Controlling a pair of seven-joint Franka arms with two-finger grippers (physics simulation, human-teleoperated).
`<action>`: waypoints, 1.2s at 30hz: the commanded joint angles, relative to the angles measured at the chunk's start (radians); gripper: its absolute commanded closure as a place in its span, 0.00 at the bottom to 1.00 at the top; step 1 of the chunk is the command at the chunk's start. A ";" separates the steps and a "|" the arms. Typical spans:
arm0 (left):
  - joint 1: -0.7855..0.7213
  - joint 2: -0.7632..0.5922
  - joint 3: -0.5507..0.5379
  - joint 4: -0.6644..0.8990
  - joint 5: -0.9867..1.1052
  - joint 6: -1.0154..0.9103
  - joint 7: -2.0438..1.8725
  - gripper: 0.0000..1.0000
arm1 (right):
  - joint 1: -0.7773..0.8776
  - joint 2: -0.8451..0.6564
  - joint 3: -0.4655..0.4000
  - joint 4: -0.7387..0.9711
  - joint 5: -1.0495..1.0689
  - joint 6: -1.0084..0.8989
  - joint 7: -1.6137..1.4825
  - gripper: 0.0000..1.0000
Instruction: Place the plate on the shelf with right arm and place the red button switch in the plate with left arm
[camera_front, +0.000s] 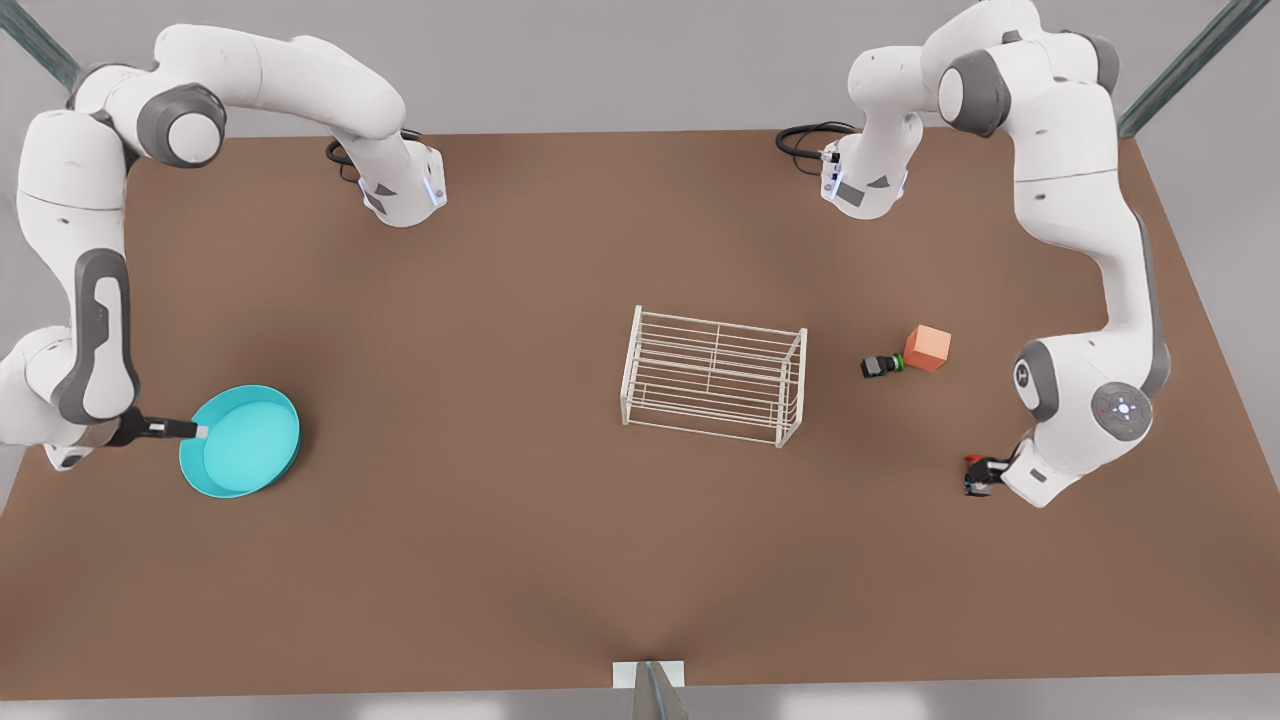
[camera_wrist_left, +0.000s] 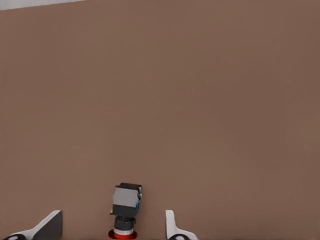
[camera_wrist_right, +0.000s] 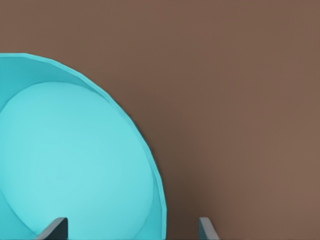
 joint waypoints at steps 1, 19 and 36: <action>-0.001 0.014 0.000 0.005 0.000 0.015 0.114 0.00 | -0.002 0.031 0.000 0.005 -0.006 0.027 -0.082 0.02; 0.028 0.162 -0.006 0.071 -0.014 0.017 0.084 0.00 | 0.002 0.105 -0.003 0.142 0.003 -0.086 -0.045 0.65; 0.038 0.231 -0.006 0.082 -0.038 0.071 0.091 0.00 | 0.007 0.035 0.076 0.257 -0.008 -0.342 -0.051 0.80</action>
